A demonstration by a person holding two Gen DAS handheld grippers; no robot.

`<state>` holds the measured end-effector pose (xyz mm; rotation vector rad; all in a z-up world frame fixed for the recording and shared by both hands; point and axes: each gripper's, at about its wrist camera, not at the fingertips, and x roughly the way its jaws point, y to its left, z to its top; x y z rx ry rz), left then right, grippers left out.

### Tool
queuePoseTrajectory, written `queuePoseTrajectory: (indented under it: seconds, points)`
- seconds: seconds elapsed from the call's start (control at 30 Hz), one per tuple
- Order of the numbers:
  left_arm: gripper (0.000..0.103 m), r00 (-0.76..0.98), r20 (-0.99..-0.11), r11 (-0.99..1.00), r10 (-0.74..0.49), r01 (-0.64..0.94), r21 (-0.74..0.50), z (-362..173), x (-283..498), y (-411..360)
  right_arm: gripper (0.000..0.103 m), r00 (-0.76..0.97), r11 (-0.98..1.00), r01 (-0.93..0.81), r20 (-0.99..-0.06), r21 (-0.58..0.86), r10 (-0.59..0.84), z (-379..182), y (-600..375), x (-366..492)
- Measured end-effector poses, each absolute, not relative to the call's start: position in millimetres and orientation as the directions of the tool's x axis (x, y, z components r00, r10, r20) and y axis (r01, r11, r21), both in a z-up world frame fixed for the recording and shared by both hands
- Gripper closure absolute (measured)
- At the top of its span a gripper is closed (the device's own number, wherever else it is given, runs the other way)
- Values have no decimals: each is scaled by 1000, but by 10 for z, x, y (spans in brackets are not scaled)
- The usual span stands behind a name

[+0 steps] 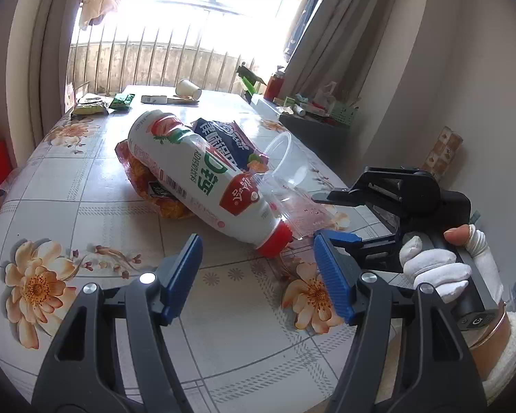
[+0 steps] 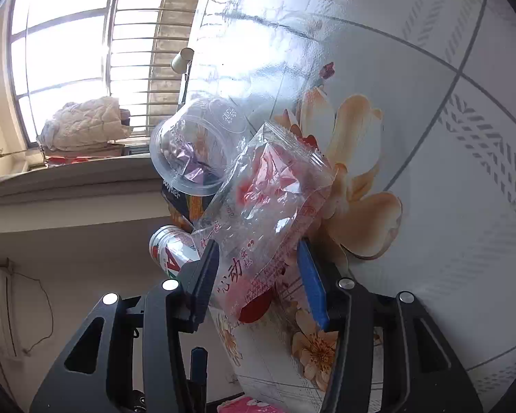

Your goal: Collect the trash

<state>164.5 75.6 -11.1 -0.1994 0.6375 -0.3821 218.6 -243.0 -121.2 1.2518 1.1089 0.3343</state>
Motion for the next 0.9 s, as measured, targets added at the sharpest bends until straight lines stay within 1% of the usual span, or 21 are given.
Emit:
queuePoseTrajectory:
  seconds: [0.03, 0.1, 0.17, 0.47, 0.53, 0.63, 0.67, 0.7, 0.73, 0.8, 0.87, 0.9]
  points:
    - [39, 737, -539, 911, -408, 287, -297, -111, 1642, 750, 72, 477, 345, 357, -487, 868, 732, -1246, -2436, 2176]
    - [39, 736, -538, 910, -410, 290, -296, -106, 1651, 732, 91, 475, 341, 367, -490, 865, 731, -1318, -2448, 2145]
    - [39, 737, -536, 909, -412, 292, -298, -97, 1657, 712, 98, 474, 332, 370, -483, 868, 736, -1382, -2492, 2098]
    - [39, 717, -523, 884, -461, 323, -337, 17, 1857, 530, 99, 544, 307, 347, -457, 886, 704, -1381, -2954, 1822]
    - [39, 715, -518, 880, -469, 328, -343, 38, 1909, 478, 99, 548, 265, 340, -419, 902, 724, -1396, -3032, 1774]
    - [39, 706, -538, 885, -460, 312, -346, 0, 1980, 403, 94, 545, 241, 349, -405, 906, 734, -1402, -3049, 1762]
    - [40, 701, -548, 886, -457, 306, -348, -26, 2001, 386, 88, 536, 228, 346, -391, 910, 748, -1413, -3022, 1785]
    - [40, 695, -557, 887, -455, 299, -351, -53, 2016, 375, 79, 530, 210, 343, -373, 916, 761, -1427, -2991, 1813]
    - [40, 690, -566, 889, -452, 292, -354, -78, 2026, 369, 77, 525, 194, 334, -353, 922, 774, -1435, -2947, 1844]
    - [41, 685, -576, 891, -447, 282, -357, -115, 2030, 372, 68, 512, 184, 314, -329, 931, 794, -1417, -2839, 1935]
    - [43, 683, -581, 894, -442, 277, -353, -142, 2026, 386, 63, 500, 183, 292, -313, 939, 808, -1382, -2740, 2025]
    - [46, 683, -584, 895, -438, 275, -350, -151, 2027, 392, 63, 491, 187, 289, -313, 939, 813, -1373, -2702, 2078]
